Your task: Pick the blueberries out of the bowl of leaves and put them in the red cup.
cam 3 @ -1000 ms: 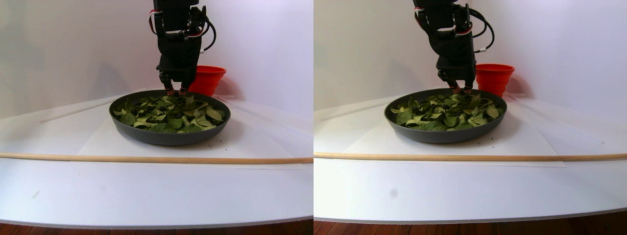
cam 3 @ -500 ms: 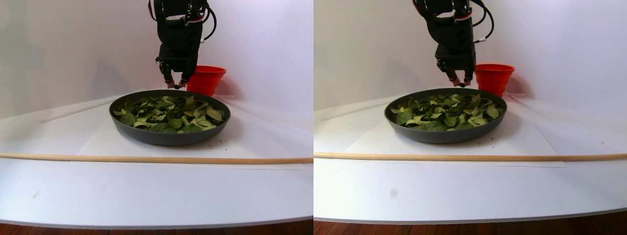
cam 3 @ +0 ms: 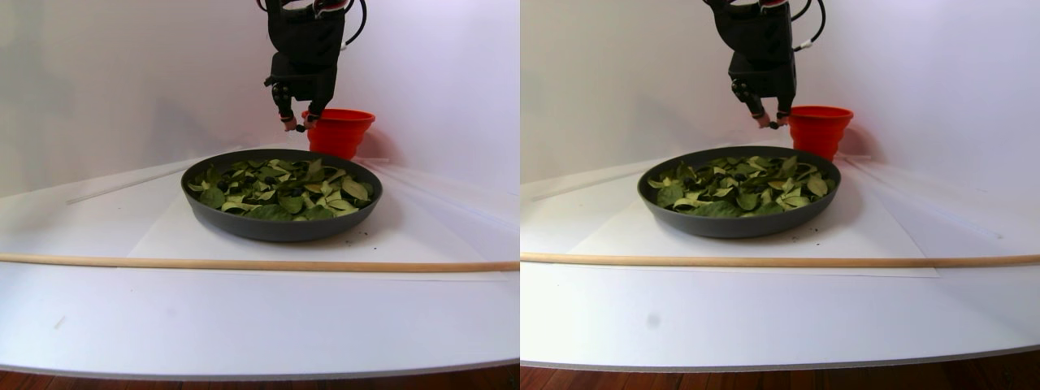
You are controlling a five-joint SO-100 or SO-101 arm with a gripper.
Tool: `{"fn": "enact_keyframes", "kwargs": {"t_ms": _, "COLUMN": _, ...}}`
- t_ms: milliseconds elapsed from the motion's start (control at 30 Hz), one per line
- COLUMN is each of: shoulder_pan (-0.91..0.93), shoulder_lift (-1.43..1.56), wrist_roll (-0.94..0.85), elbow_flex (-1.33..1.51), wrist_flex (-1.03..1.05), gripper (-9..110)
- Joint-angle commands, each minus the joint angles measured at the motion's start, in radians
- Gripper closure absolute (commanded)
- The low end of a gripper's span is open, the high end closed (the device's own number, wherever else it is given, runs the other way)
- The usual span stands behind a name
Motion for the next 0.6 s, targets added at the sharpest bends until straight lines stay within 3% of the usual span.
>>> {"fn": "enact_keyframes", "kwargs": {"t_ms": 0, "shoulder_pan": 0.023, "shoulder_lift": 0.138, "wrist_roll": -0.008, "elbow_flex": -0.015, "wrist_flex": 0.003, "gripper": 92}}
{"fn": "enact_keyframes", "kwargs": {"t_ms": 567, "shoulder_pan": 0.072, "shoulder_lift": 0.175, "wrist_roll": -0.038, "elbow_flex": -0.094, "wrist_flex": 0.046, "gripper": 92}}
